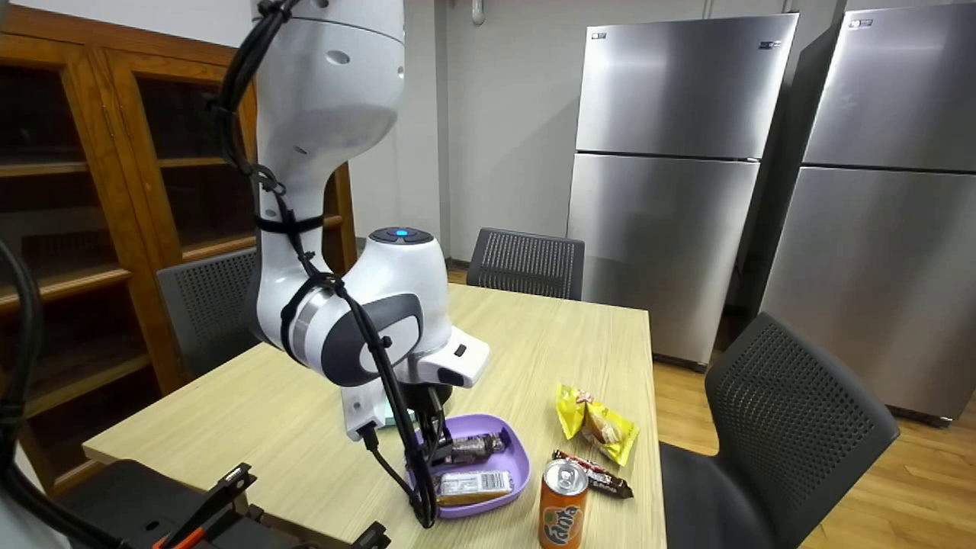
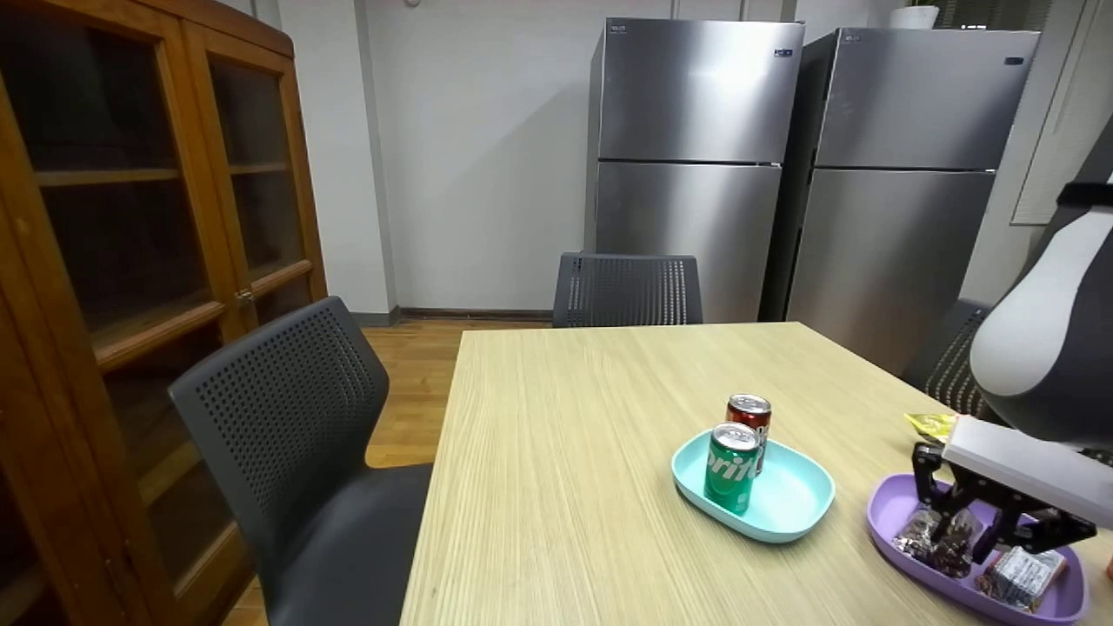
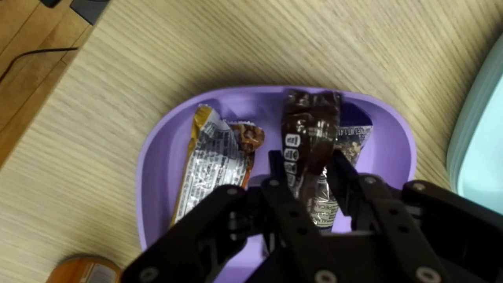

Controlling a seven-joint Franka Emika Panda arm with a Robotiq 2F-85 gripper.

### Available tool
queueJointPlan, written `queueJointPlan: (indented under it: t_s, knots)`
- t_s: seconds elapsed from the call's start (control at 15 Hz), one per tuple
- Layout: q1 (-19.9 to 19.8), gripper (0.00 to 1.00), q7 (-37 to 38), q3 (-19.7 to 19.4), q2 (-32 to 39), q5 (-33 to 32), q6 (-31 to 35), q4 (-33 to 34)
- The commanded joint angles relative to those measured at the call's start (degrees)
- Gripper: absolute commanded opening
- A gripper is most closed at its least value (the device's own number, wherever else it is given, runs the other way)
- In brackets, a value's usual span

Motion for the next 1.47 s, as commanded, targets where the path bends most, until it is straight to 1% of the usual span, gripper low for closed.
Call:
queueJointPlan:
  t_s: [0.0,0.2,0.27,0.4,0.6,0.8,0.93,1.07,1.13,1.2,1.4]
  knots:
    - [-2.7,0.67,-3.04,2.69,0.29,2.42,-0.03,0.71]
    - [-2.7,0.89,-3.6,2.8,0.03,2.94,-0.2,0.75]
    - [-2.37,0.98,-3.79,2.8,-0.39,2.96,-0.33,0.61]
    - [0.13,1.0,-5.33,2.02,-2.13,2.9,-3.67,0.58]
    - [5.61,1.0,-10.0,0.07,-6.09,2.83,-11.14,-0.01]
    - [15.2,1.0,-11.94,-6.4,-10.93,2.59,-17.69,-1.07]
    - [22.69,1.0,-10.27,-12.88,-13.19,0.09,-20.47,-1.45]
    - [29.55,1.0,-7.56,-19.8,-14.84,-5.16,-22.3,-1.76]
    - [24.68,1.0,-9.64,-14.68,-10.75,-0.94,-19.44,0.18]
    - [26.06,1.0,-9.13,-15.92,-11.28,-1.66,-19.66,0.1]
    - [25.87,1.0,-9.22,-15.83,-10.78,-1.32,-19.54,0.12]
